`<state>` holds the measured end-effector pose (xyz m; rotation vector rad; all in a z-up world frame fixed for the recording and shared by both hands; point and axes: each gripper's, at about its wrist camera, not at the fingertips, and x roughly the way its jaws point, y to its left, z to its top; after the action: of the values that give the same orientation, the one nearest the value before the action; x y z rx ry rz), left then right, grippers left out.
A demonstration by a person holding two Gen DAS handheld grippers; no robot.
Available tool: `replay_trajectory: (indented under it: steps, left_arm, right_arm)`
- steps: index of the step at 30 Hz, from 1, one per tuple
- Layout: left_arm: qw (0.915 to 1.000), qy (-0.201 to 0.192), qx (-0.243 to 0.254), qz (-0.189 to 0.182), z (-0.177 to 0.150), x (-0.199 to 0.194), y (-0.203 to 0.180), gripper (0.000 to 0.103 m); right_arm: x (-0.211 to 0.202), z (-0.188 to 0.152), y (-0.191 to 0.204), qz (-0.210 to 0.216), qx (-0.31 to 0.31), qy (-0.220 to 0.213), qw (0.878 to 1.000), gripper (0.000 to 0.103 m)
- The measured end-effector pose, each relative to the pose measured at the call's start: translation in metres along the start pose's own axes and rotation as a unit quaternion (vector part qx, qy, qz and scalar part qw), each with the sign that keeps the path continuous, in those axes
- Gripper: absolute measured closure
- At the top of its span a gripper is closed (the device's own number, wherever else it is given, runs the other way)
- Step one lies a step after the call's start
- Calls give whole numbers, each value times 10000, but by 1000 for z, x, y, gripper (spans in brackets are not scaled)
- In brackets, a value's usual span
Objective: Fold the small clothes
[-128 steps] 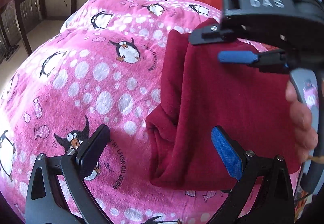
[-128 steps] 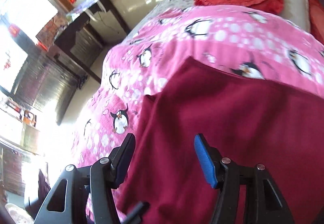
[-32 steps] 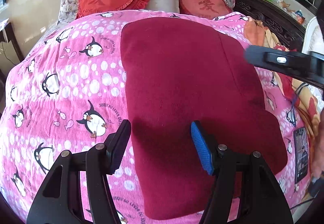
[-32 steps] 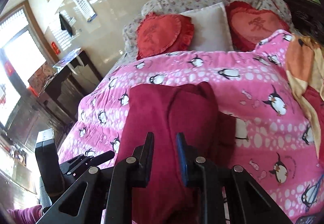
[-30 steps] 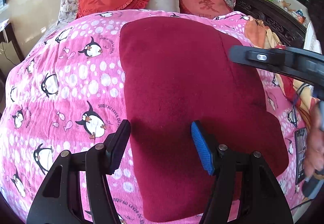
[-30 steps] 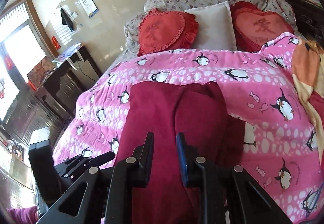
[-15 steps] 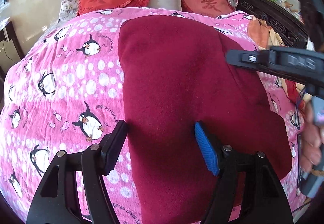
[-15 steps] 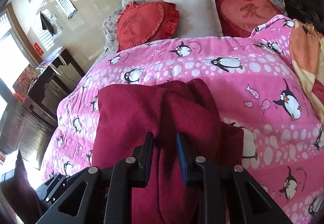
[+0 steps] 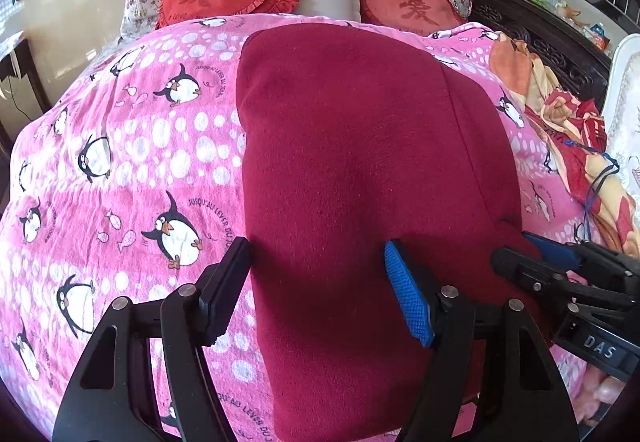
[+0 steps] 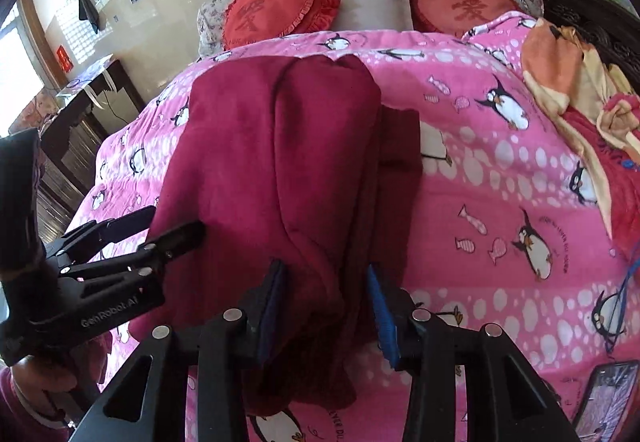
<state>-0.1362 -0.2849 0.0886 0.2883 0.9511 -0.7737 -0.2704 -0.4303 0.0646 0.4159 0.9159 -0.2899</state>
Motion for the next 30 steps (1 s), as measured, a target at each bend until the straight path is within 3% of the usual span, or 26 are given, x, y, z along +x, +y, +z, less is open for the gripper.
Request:
replay_trajectory:
  steps: [5,7,9,10,14,17,20,23,26,28,30]
  left_arm:
    - [9977,159,-258,-608,-3,-11,19,33]
    - [9959,147,-420,-789,-2,-15,29,33]
    - [9952,86,-531,-823,-1,-15,37,33]
    - [9947,72,-586,-843,0,-15,41,33]
    - [9878,211,-964,-1205,2,-2,55,32]
    - [9821,314,-1244,-1382,1,11,60,21]
    - [9811,411,-1177,-1482,4,19,55,21]
    - [9818,417,-1079,-1503,6,26,49,14]
    - [9757,570,-1264,-1698,7,36,46,12]
    - [9732,681,-1237,-1815,8,38,43,15]
    - [9767,605,-1103,-1741,9,32,39,23]
  right_arm:
    - [-14,1,-9,308,232,-112,9992,63]
    - [-23,4,-17,457,420,-350,9975,52]
    - [-25,10,-24,514,591,-505,9956,28]
    - [-25,12,-25,552,643,-504,9951,26]
    - [-9,27,-33,650,797,-362,9940,25]
    - [11,37,-40,885,1021,-161,9907,25]
    - [26,38,-45,1136,1228,-7,9859,23]
    - [30,39,-38,1213,1098,-77,9865,20]
    - [34,38,-25,1132,810,-90,9902,20]
    - [36,37,-17,1065,706,-79,9918,32]
    - [32,37,-13,976,637,-93,9931,44]
